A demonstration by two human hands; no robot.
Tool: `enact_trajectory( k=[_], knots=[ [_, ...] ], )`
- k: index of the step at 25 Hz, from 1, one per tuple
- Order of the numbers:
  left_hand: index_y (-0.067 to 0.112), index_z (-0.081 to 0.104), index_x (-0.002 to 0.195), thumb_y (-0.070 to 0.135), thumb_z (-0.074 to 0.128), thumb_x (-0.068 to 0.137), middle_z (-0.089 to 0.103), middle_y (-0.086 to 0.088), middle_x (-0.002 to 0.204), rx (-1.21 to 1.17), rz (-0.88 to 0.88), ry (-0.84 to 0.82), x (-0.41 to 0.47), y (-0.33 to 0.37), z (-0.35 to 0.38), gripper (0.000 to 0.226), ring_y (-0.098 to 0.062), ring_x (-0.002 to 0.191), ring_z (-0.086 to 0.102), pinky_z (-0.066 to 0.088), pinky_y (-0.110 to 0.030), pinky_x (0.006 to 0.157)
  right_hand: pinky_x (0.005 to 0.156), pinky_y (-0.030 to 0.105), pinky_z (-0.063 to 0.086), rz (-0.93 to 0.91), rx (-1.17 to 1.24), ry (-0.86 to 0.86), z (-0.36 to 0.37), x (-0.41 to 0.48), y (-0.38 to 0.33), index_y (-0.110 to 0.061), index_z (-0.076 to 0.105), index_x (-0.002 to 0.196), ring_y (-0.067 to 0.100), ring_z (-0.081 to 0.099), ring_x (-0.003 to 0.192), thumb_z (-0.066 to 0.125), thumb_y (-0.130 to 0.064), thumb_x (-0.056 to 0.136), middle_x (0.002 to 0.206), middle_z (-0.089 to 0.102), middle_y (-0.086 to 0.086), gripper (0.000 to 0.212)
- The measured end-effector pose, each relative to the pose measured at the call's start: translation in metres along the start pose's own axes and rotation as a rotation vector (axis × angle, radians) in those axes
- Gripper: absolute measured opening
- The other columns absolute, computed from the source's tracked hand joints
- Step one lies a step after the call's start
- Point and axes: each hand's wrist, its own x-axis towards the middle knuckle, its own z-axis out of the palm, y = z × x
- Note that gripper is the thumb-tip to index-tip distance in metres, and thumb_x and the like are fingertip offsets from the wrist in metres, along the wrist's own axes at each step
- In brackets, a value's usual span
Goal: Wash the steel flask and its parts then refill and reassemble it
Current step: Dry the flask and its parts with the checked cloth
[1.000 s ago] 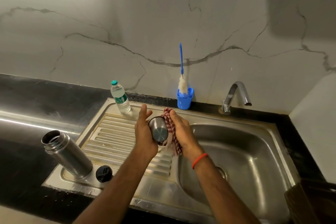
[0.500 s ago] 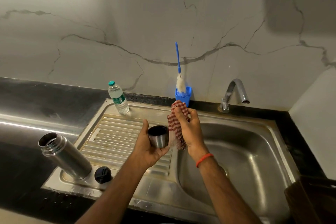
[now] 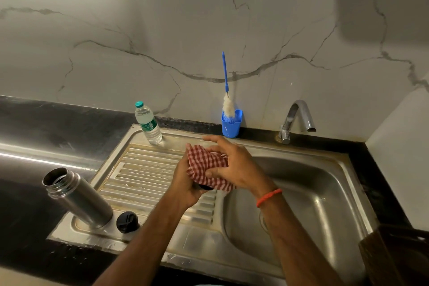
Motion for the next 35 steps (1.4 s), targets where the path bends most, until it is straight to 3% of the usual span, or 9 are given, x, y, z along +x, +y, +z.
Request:
enact_trajectory(
  k=[4,12,15,19,22,25,27,31,35],
  knots=[
    [0.007,0.068,0.114,0.081,0.029,0.089,0.077,-0.018,0.104,0.216,0.081,0.016,-0.002,0.01,0.0,0.087,-0.035,0.102,0.073,0.058,-0.048,0.088,0.096,0.045,0.052,-0.115,-0.39,-0.088,0.001,0.005,-0.001,-0.036,0.045,0.142,0.02,0.06,0.113,0.076,-0.049,0.08,0.128,0.065,-0.001,0.07],
    [0.019,0.063,0.103,0.06,0.033,0.103,0.07,-0.004,0.098,0.61,0.464,0.106,-0.007,0.017,0.012,0.05,-0.02,0.096,0.068,0.058,-0.043,0.089,0.064,0.039,0.061,-0.307,-0.705,0.466,0.038,-0.001,0.011,-0.014,0.053,0.129,0.022,0.07,0.075,0.072,-0.05,0.084,0.092,0.073,0.008,0.061],
    [0.019,0.049,0.091,0.03,0.05,0.106,0.054,-0.002,0.078,0.659,0.818,0.069,-0.005,0.021,0.014,0.018,-0.015,0.074,0.055,0.052,-0.039,0.071,0.071,0.038,0.06,-0.125,-0.373,0.476,0.045,-0.003,0.002,-0.013,0.058,0.119,0.02,0.068,0.078,0.065,-0.04,0.091,0.092,0.071,0.005,0.039],
    [0.015,0.048,0.092,0.005,0.055,0.09,0.048,-0.024,0.082,0.5,1.071,-0.07,-0.001,0.017,0.01,0.013,-0.037,0.072,0.049,0.048,-0.033,0.065,0.088,0.041,0.057,0.299,0.291,0.361,0.045,0.006,-0.011,-0.02,0.067,0.101,0.016,0.068,0.088,0.05,-0.024,0.102,0.093,0.072,-0.001,0.017],
    [0.009,0.051,0.099,0.012,0.045,0.093,0.052,-0.027,0.092,0.478,1.001,-0.106,0.0,0.008,0.005,0.009,-0.03,0.079,0.054,0.05,-0.026,0.066,0.08,0.035,0.059,0.147,-0.109,0.305,0.028,0.004,-0.009,-0.019,0.063,0.111,0.016,0.068,0.083,0.052,-0.035,0.101,0.095,0.072,0.0,0.022],
    [0.011,0.057,0.1,0.061,0.026,0.104,0.062,-0.02,0.082,0.759,0.605,-0.118,-0.004,0.016,-0.006,0.059,-0.019,0.064,0.056,0.044,-0.022,0.049,0.062,0.035,0.058,-0.31,-0.744,0.454,0.016,0.001,-0.002,-0.016,0.058,0.109,0.019,0.064,0.069,0.07,-0.047,0.087,0.084,0.068,0.003,0.04],
    [0.012,0.061,0.085,0.076,0.015,0.092,0.06,-0.008,0.063,0.911,0.422,-0.104,-0.009,0.02,-0.008,0.079,-0.009,0.05,0.047,0.036,-0.018,0.044,0.065,0.036,0.06,-0.534,-0.833,0.548,0.019,-0.001,0.005,-0.015,0.059,0.114,0.022,0.067,0.074,0.078,-0.046,0.08,0.088,0.07,0.007,0.05],
    [0.016,0.067,0.077,0.056,0.022,0.105,0.063,0.0,0.062,0.812,0.557,-0.013,-0.013,0.008,0.002,0.067,-0.01,0.056,0.056,0.046,-0.021,0.054,0.066,0.037,0.061,-0.362,-0.735,0.74,0.024,0.001,0.012,-0.012,0.057,0.117,0.024,0.07,0.078,0.079,-0.038,0.081,0.093,0.072,0.01,0.05],
    [0.033,0.061,0.068,0.051,0.029,0.105,0.063,0.001,0.065,0.848,0.874,0.01,-0.001,0.017,-0.001,0.052,-0.019,0.063,0.06,0.052,-0.04,0.059,0.058,0.034,0.057,-0.077,-0.661,0.547,0.024,0.003,-0.003,-0.011,0.056,0.111,0.017,0.06,0.058,0.071,-0.037,0.088,0.073,0.065,0.002,0.037]
  ],
)
